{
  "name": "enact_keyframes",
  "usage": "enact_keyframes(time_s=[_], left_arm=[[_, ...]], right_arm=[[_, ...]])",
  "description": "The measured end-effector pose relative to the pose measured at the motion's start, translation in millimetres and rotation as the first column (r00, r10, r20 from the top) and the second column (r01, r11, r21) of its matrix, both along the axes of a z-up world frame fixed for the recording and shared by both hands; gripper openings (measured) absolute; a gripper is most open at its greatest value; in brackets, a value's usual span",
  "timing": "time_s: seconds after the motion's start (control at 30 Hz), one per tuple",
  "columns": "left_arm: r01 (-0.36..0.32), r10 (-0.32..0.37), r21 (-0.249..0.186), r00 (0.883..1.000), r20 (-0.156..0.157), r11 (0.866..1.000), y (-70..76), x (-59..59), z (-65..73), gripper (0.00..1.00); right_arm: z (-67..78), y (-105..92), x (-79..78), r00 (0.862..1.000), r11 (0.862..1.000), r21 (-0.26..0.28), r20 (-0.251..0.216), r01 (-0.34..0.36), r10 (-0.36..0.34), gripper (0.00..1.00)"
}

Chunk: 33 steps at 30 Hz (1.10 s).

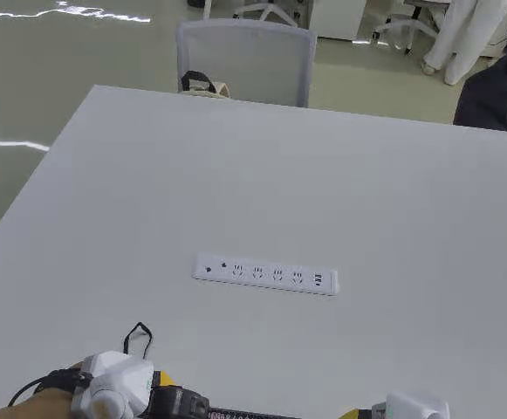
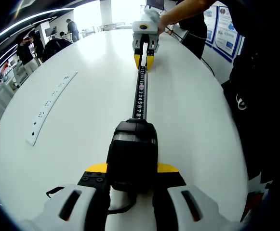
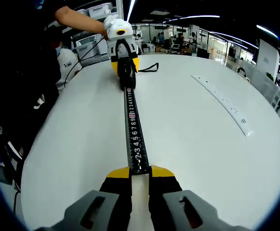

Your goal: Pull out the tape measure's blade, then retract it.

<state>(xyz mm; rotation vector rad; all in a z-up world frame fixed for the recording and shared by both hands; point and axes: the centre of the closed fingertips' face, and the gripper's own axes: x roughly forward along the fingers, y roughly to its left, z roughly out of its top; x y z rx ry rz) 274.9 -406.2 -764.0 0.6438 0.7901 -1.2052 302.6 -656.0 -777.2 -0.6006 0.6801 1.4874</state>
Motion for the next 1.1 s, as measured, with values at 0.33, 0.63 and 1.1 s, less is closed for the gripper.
enact_keyframes(time_s=[0.33,0.63,1.1], left_arm=[[0.005,-0.005,0.002,1.000,-0.002,1.000,0.4,-0.5,-0.5,0.29],[0.004,-0.004,0.004,1.000,-0.003,1.000,-0.5,-0.8,0.2,0.29],[0.004,-0.004,0.006,1.000,-0.004,1.000,-2.2,0.1,-0.5,0.30]], right_arm=[[0.6,-11.2,1.4,1.000,1.000,-0.005,-0.004,0.000,0.000,0.10],[-0.6,-21.0,3.2,1.000,1.000,-0.018,-0.007,0.009,-0.009,0.10],[-6.0,-26.1,1.4,1.000,0.999,-0.042,-0.009,0.012,-0.012,0.11]])
